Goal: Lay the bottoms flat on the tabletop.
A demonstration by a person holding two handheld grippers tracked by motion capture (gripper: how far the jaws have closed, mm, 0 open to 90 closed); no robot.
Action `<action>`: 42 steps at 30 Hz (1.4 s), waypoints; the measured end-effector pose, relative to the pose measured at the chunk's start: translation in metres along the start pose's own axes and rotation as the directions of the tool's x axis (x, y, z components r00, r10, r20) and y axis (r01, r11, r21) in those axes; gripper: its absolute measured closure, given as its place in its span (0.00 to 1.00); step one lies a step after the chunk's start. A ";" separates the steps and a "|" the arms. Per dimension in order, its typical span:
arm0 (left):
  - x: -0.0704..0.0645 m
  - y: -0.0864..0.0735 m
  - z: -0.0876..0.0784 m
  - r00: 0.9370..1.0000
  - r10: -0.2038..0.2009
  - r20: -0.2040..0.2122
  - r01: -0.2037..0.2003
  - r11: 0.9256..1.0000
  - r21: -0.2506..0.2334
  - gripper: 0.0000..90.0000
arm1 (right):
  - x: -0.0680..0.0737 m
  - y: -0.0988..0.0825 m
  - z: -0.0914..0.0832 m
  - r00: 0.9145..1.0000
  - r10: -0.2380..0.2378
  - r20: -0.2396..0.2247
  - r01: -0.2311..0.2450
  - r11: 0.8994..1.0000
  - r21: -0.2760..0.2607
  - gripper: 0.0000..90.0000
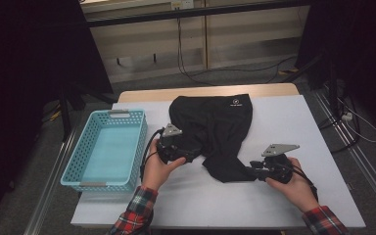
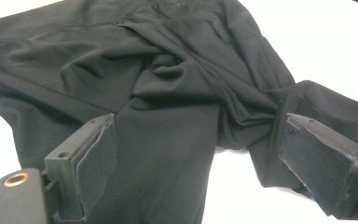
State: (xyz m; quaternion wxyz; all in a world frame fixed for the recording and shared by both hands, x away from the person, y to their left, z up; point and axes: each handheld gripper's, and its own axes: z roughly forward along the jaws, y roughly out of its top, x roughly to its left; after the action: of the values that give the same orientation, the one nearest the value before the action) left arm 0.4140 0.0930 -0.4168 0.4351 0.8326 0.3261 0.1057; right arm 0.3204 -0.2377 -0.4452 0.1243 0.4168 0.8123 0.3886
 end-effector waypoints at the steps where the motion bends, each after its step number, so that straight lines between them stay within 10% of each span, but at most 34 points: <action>1: 0.000 0.000 0.000 1.000 -0.001 0.005 0.001 1.000 0.004 0.13 | 0.000 0.002 0.001 1.000 0.009 0.003 -0.009 1.000 -0.009 0.69; 10: 0.002 -0.001 -0.001 1.000 -0.008 0.004 0.008 1.000 0.003 0.13 | 0.004 0.012 0.022 1.000 0.007 0.017 -0.008 1.000 0.010 0.68; 20: 0.001 -0.001 -0.001 1.000 0.004 0.006 -0.004 1.000 0.006 0.13 | 0.004 0.009 0.024 0.998 0.019 -0.059 -0.016 0.999 0.051 1.00; 42: -0.015 0.001 0.000 0.998 0.031 0.047 -0.031 1.000 -0.001 0.14 | 0.011 -0.035 -0.046 0.997 0.065 -0.033 -0.065 0.998 0.003 0.99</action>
State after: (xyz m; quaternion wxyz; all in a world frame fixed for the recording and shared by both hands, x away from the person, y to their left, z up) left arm 0.4031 0.0830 -0.4142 0.4411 0.8397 0.3027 0.0928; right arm 0.2693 -0.2657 -0.4393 0.0978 0.4366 0.8007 0.3982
